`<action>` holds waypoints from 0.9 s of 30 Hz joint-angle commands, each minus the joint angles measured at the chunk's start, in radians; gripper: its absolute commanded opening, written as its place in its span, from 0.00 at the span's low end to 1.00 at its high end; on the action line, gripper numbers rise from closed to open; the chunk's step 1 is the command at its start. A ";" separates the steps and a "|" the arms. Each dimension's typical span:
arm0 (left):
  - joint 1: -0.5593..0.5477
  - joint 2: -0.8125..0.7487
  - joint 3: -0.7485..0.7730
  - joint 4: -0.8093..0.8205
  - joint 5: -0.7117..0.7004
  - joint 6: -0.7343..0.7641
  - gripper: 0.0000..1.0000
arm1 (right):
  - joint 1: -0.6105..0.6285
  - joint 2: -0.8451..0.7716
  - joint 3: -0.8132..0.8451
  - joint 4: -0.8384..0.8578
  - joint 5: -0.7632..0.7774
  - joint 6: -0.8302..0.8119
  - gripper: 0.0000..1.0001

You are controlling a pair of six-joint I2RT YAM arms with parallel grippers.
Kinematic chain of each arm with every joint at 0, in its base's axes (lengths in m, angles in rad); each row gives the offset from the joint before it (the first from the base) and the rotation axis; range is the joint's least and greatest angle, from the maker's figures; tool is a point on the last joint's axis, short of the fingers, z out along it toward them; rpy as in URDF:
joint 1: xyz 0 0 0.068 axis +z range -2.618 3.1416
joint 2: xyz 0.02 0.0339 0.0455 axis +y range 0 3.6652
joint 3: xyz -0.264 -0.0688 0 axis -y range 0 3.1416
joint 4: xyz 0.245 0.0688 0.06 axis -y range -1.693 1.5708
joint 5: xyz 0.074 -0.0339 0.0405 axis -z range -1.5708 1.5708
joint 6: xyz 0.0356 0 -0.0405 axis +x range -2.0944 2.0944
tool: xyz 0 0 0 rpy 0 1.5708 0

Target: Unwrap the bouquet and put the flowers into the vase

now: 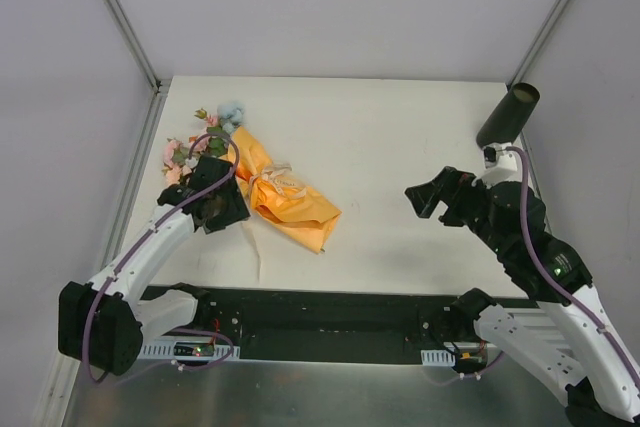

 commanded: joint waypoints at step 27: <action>-0.004 0.414 0.007 0.305 0.038 0.018 0.25 | 0.004 -0.032 0.062 -0.014 0.054 -0.043 0.99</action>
